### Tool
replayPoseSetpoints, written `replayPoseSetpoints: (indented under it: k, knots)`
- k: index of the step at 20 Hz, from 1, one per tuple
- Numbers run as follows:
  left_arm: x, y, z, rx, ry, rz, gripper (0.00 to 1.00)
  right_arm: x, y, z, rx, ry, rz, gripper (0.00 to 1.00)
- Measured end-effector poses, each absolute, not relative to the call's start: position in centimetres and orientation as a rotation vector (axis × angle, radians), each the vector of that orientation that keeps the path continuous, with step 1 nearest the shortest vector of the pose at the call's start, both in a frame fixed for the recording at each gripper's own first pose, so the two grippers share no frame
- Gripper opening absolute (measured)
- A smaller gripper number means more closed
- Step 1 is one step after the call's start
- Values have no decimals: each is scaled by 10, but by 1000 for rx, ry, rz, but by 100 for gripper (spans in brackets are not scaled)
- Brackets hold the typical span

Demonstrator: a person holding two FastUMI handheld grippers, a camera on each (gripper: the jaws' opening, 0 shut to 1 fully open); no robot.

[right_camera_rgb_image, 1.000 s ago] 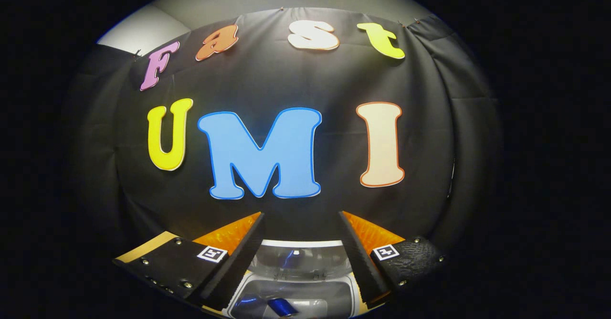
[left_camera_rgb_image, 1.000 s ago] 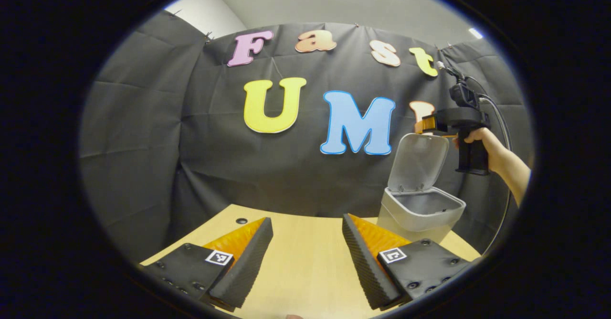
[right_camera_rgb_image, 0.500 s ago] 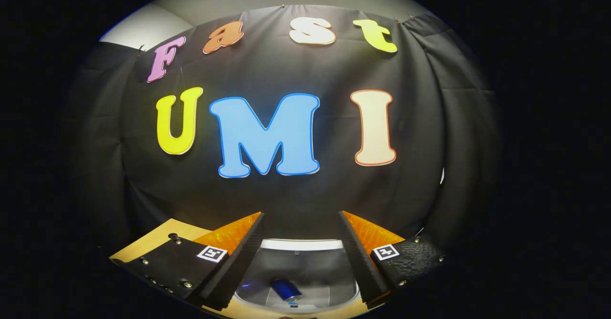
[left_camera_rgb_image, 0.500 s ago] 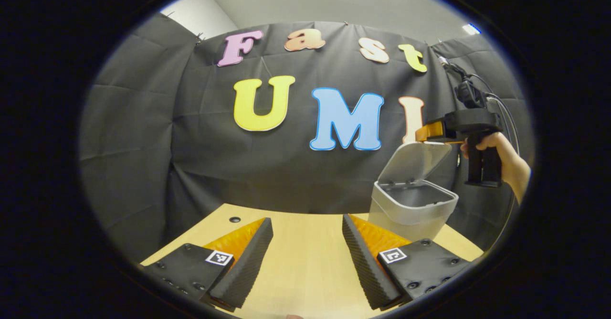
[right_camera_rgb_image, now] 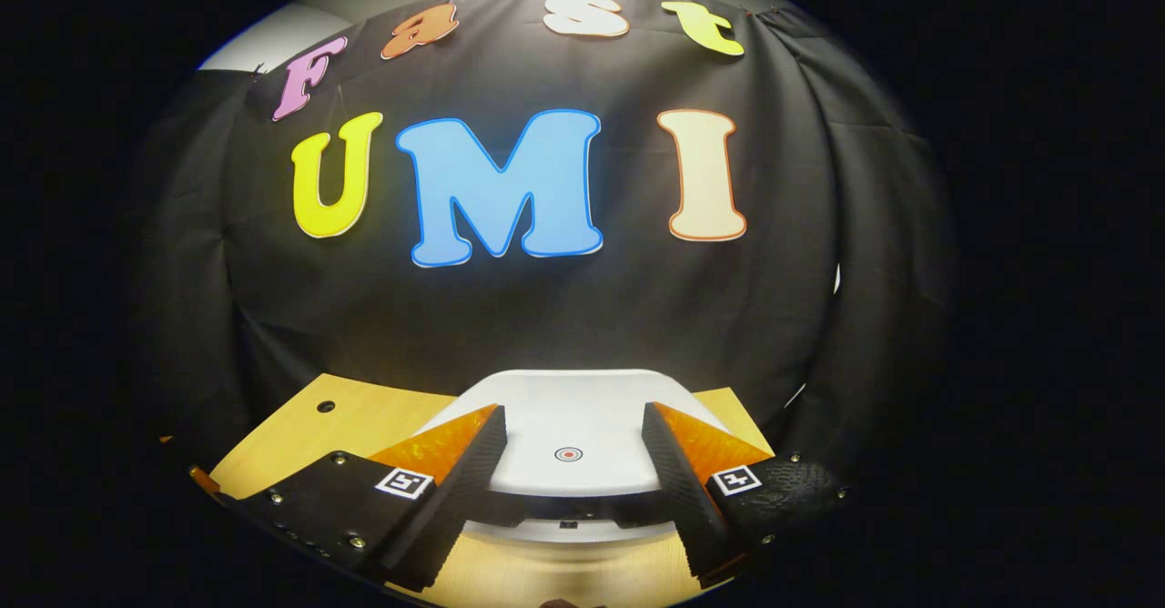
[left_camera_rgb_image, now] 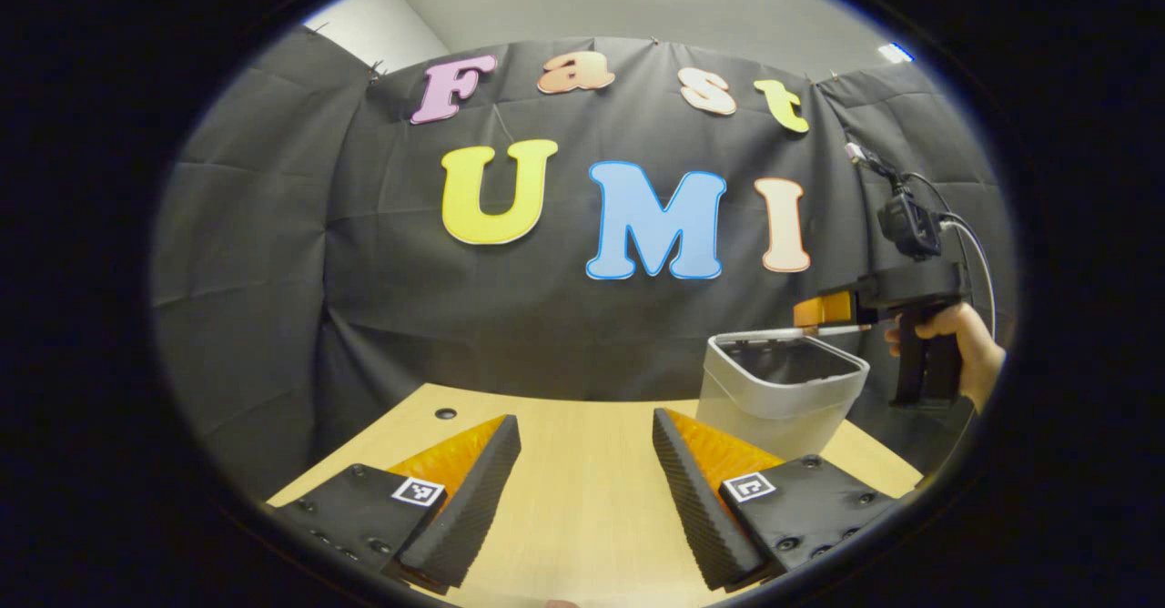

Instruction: Press the lid of the desktop garbage bin to open it, pick up the crumpled paper on the desktop and throw it into the bin, then pick up the pop can on the desktop and drop it into the bin, and finally close the garbage bin lid.

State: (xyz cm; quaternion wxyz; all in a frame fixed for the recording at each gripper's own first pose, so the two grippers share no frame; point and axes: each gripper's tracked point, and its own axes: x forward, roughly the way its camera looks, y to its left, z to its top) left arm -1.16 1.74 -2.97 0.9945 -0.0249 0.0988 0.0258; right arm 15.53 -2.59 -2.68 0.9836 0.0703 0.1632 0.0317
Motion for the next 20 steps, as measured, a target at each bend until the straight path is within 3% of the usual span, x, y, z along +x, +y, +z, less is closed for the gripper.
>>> replayPoseSetpoints:
  k: [20]
  knots:
    - [-14, 10, -34, -54, 207, 1, 96, 133, -19, -63, 104, 348, 37, 96]
